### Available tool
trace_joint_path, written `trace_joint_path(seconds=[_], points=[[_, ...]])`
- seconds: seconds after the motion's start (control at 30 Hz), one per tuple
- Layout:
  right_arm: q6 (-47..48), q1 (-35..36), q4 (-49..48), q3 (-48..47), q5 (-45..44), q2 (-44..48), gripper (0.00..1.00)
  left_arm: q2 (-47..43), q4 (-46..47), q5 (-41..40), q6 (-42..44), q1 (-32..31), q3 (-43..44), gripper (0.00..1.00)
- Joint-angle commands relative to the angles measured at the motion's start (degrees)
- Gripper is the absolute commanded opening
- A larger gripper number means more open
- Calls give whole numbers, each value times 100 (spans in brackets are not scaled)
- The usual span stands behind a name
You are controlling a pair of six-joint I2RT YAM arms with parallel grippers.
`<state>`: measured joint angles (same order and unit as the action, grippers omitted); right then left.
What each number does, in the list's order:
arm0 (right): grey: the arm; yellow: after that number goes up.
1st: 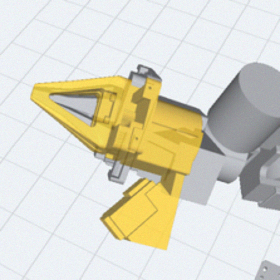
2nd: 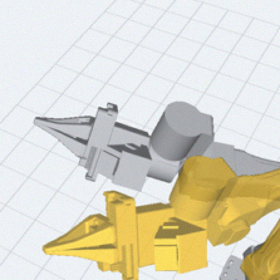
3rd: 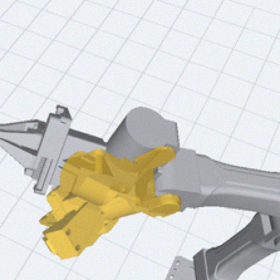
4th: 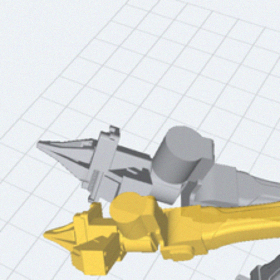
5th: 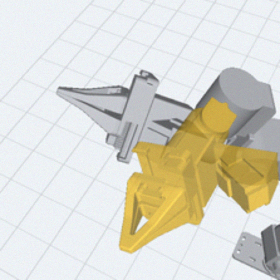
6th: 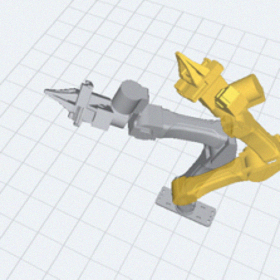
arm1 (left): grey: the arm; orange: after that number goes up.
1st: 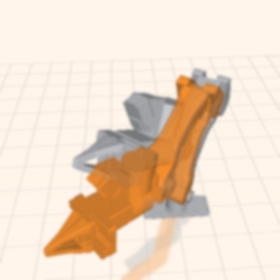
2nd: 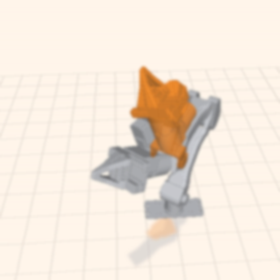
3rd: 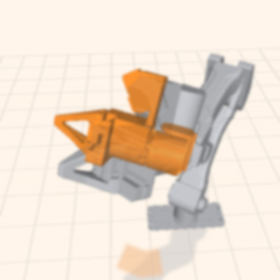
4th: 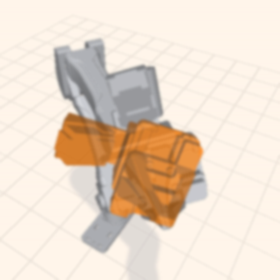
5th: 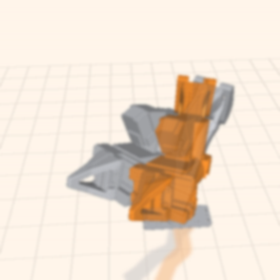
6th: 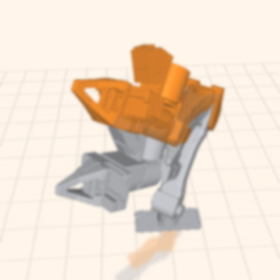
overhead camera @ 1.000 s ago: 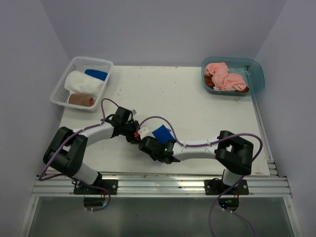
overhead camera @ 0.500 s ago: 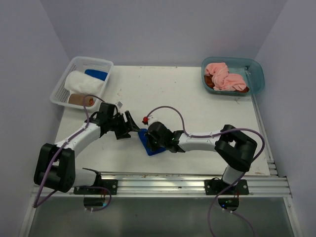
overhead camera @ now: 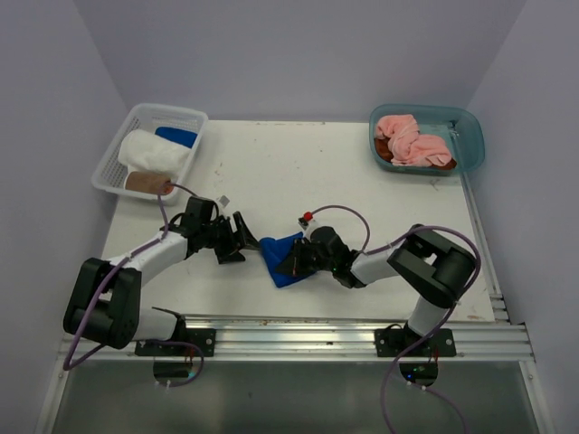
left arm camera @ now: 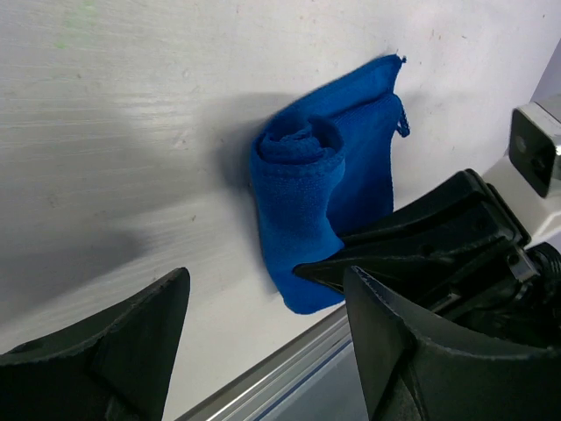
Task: Roll the towels
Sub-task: Roll the towel
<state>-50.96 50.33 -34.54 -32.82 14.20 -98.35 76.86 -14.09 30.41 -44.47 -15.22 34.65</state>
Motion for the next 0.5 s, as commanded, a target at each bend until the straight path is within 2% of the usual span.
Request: trace_joint_path(seconds=[0.0,0.13,0.27,0.47], points=[[-854,-14,-1537,197,487,-351,0,119,468,175,-176,-130,-38,75],[-802,-14,-1512,250,444,-309,0,189,591,141,-229,-235,-38,75],[-381,-14,-740,109,356,25,0,355,644,61,-229,-262,32,73],[76,-23,-150,-111,417,325,0,908,802,9,-220,-376,252,70]])
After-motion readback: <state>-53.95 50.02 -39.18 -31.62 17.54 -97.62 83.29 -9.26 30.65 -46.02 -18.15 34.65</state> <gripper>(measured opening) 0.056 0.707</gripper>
